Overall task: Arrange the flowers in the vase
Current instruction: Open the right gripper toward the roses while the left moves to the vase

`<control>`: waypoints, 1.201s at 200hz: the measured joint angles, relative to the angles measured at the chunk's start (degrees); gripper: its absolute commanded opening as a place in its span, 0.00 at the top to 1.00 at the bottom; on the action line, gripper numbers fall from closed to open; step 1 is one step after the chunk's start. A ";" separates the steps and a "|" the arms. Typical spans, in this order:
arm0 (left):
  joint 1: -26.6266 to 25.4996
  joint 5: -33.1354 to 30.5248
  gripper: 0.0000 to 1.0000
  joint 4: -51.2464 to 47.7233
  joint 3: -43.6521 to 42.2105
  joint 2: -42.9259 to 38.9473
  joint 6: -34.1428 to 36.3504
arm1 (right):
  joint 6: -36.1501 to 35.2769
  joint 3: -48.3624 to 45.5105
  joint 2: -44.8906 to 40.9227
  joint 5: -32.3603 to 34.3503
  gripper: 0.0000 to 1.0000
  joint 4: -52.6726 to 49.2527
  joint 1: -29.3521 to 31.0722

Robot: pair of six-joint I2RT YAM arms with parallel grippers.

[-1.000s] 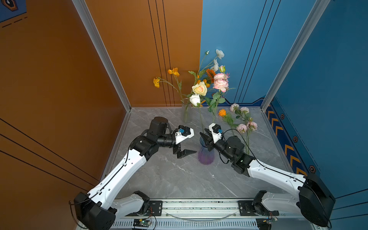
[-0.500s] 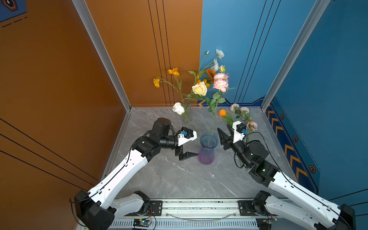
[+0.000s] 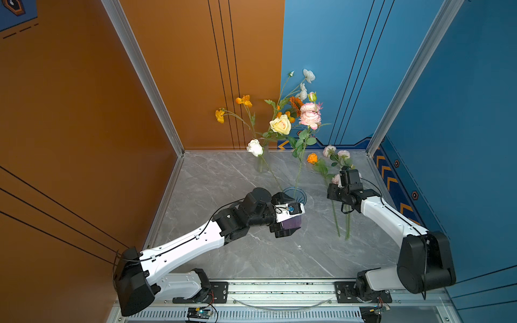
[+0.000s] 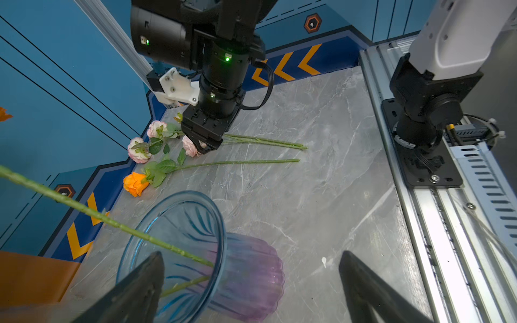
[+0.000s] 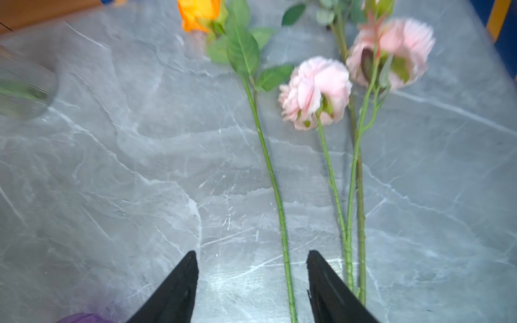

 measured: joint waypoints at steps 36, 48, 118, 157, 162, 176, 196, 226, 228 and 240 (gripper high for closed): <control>-3.34 -7.39 0.02 2.89 -0.02 2.78 -2.62 | -1.97 6.75 11.17 -3.89 0.43 -2.36 -3.72; -3.72 -8.39 0.02 3.50 -0.02 2.91 -3.19 | -2.75 9.49 14.40 -4.35 0.44 -2.97 -3.82; -4.24 -9.29 0.02 5.07 -0.13 2.91 -3.67 | -5.75 20.65 29.16 -4.31 0.49 -6.40 -3.78; -4.24 -9.29 0.02 5.64 -0.96 2.89 -3.48 | -6.43 26.47 32.15 -2.05 0.56 -9.27 -3.78; -4.24 -9.29 0.02 5.62 -0.96 2.89 -3.45 | -6.60 27.10 32.68 -2.05 0.57 -9.46 -3.78; -4.24 -9.27 0.02 5.70 -0.96 2.89 -3.37 | -6.84 28.61 34.07 -2.05 0.58 -10.32 -3.78; -4.24 -9.27 0.02 5.70 -0.96 2.89 -3.28 | -7.08 30.16 35.21 -1.88 0.61 -11.56 -3.63; -4.24 -9.27 0.02 5.70 -0.96 2.86 -3.26 | -7.32 30.73 35.56 -1.22 0.73 -12.61 -3.37; -4.24 -9.27 0.02 5.70 -0.96 2.89 -3.26 | -7.50 30.75 35.58 -1.22 0.74 -12.66 -3.34; -4.24 -9.27 0.02 5.68 -0.96 2.89 -3.26 | -7.54 30.82 35.58 -1.16 0.81 -12.83 -3.15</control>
